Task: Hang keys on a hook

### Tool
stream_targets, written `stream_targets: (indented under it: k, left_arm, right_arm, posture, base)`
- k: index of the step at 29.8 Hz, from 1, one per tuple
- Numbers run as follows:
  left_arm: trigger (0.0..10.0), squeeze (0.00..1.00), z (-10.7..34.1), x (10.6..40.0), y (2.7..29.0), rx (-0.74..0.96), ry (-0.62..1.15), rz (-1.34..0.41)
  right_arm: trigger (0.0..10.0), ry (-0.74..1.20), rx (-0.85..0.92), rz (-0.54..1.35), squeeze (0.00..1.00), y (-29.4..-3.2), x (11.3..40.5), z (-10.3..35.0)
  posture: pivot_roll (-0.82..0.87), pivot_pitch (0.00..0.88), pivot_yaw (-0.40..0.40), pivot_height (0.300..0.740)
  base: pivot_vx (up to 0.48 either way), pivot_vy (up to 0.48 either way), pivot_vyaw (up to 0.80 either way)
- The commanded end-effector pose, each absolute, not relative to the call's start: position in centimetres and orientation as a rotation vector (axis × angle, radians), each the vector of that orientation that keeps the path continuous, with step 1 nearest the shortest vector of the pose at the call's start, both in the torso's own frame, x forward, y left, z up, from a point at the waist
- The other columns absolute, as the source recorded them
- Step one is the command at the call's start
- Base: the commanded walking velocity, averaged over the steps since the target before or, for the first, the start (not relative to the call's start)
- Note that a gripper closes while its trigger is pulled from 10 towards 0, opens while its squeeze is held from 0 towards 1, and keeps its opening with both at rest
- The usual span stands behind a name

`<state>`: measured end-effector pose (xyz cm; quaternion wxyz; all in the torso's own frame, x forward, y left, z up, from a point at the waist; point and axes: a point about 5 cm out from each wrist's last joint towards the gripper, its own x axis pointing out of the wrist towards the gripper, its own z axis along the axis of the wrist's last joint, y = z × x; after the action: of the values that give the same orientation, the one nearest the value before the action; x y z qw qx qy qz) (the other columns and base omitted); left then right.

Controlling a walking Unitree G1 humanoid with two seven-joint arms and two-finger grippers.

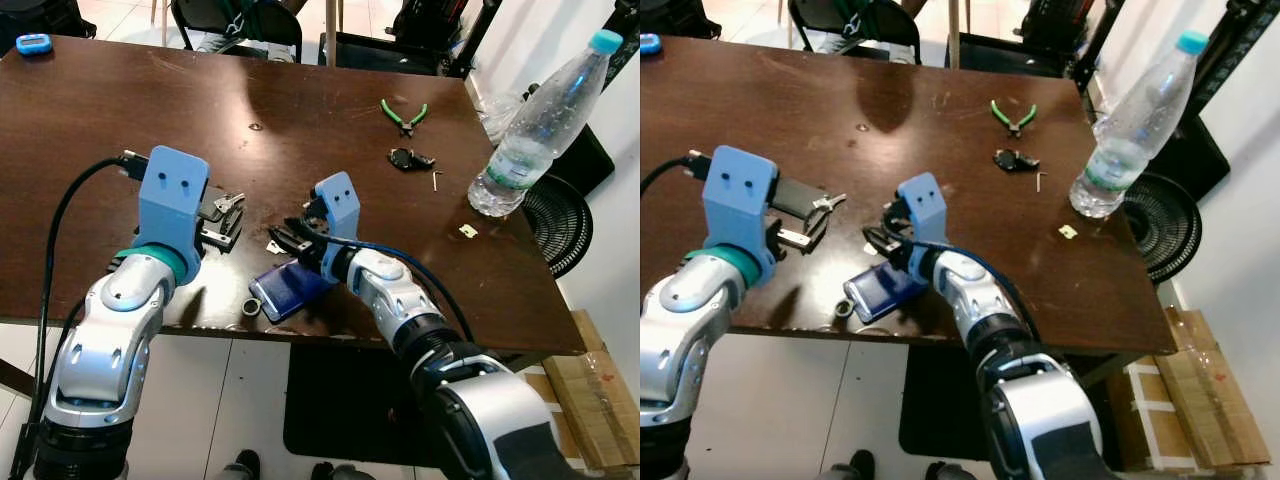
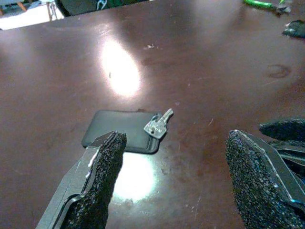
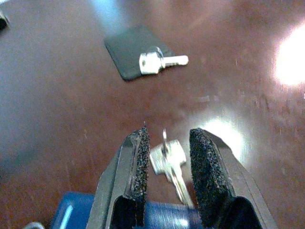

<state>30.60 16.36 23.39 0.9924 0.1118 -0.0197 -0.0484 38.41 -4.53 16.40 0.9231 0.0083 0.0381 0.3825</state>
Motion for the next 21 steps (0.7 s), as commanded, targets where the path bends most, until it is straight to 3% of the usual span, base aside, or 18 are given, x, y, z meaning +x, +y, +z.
stream_targets:
  k: [1, 21]
  left_arm:
    - [10.0, 0.00, 23.27, 30.29, 16.31, 0.230, -0.034, -0.095]
    - [10.0, 0.00, 23.27, 29.59, 16.93, 0.221, -0.021, -0.051]
  right_arm:
    - [10.0, 0.123, 0.015, 0.785, 0.00, -4.66, 38.08, 15.22]
    - [10.0, 0.123, -0.002, 0.806, 0.00, -3.69, 38.17, 15.80]
  posture:
    - [-0.04, 0.173, -0.044, 0.740]
    - [-0.02, 0.220, -0.080, 0.740]
  base:
    - [0.000, 0.000, 0.00]
    - [0.000, 0.000, 0.00]
